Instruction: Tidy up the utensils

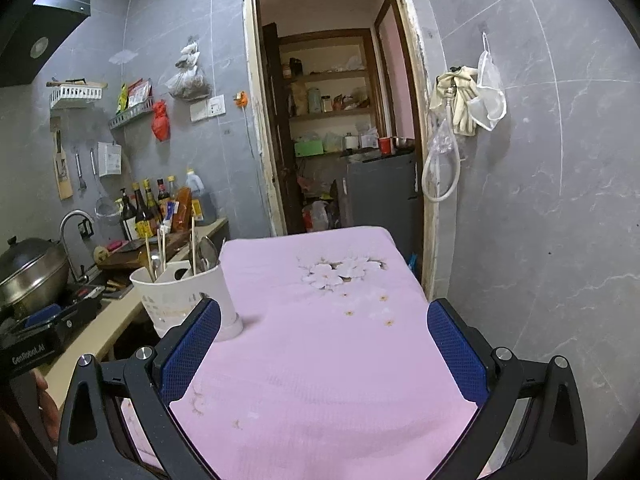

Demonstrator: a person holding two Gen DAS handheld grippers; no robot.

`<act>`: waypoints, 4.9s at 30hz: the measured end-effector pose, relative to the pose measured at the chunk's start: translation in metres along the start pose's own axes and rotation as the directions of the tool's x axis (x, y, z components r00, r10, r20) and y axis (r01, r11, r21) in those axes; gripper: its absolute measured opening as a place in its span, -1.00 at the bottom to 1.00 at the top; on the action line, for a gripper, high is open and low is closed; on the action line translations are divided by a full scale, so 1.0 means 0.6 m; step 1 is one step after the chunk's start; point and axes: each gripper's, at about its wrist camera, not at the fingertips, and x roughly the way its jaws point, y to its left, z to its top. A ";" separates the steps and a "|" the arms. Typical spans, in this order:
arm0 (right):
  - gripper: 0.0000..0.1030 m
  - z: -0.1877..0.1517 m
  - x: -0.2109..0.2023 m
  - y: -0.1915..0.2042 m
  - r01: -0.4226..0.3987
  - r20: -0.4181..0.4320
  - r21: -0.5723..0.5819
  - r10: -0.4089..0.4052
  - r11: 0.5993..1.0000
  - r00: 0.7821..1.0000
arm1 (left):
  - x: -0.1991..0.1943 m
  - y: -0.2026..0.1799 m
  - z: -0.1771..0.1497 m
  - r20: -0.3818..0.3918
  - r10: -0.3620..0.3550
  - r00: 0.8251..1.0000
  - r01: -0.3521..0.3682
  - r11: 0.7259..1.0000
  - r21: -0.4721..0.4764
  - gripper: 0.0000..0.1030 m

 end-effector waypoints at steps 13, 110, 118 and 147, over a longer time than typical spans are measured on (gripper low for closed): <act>0.97 -0.007 0.013 0.007 0.031 -0.026 0.010 -0.031 0.999 0.999 | 0.013 0.009 0.001 0.022 -0.009 1.000 0.008 0.999 0.033 0.92; 0.97 0.000 0.035 0.000 0.033 -0.040 -0.009 -0.033 0.999 0.999 | 0.028 0.011 -0.002 0.015 -0.025 1.000 0.024 0.999 0.046 0.92; 0.97 0.001 0.035 0.000 0.033 -0.040 -0.010 -0.033 0.999 0.999 | 0.028 0.009 -0.002 0.013 -0.025 1.000 0.024 0.999 0.046 0.92; 0.97 0.004 0.036 -0.003 0.032 -0.039 -0.015 -0.032 0.999 0.999 | 0.020 0.010 -0.012 0.023 -0.025 0.999 0.024 0.999 0.042 0.99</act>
